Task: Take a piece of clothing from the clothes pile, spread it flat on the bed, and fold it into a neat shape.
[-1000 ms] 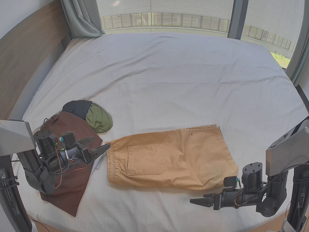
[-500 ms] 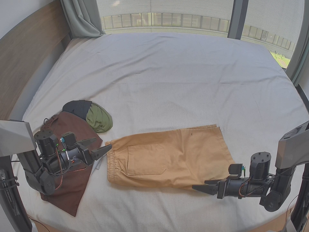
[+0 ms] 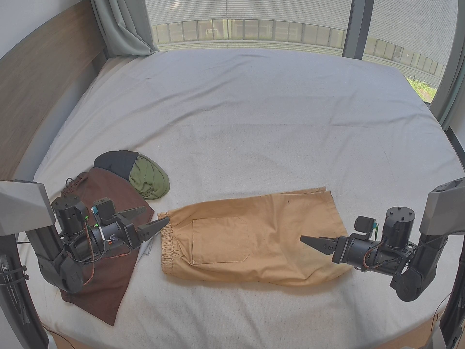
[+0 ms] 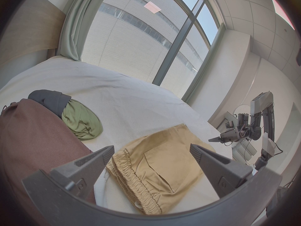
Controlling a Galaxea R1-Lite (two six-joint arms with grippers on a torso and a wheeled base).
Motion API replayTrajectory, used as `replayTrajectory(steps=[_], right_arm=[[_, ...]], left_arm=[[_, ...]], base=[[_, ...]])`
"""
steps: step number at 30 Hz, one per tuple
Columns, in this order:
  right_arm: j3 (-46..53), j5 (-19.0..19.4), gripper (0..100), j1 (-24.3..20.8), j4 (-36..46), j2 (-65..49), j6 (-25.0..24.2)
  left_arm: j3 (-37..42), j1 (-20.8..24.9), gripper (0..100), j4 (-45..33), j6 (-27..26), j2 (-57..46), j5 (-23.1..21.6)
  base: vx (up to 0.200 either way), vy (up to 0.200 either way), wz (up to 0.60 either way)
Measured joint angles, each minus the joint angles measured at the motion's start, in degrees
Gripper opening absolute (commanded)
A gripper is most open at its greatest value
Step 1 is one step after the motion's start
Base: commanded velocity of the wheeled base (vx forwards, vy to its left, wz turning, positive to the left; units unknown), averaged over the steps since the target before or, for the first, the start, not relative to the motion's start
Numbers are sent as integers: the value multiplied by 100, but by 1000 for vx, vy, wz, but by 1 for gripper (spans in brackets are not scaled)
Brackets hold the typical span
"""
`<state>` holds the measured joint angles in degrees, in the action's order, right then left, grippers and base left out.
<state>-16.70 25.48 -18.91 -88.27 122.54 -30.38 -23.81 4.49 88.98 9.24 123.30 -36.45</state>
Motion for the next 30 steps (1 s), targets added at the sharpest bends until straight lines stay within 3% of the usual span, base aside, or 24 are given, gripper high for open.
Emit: replayTrajectory(steps=[30], right_arm=[[-282,-128,100,183,-2,338,-24]], left_arm=[[173,-20,100,-2,138,219,-301]], base=[[0,0,0]])
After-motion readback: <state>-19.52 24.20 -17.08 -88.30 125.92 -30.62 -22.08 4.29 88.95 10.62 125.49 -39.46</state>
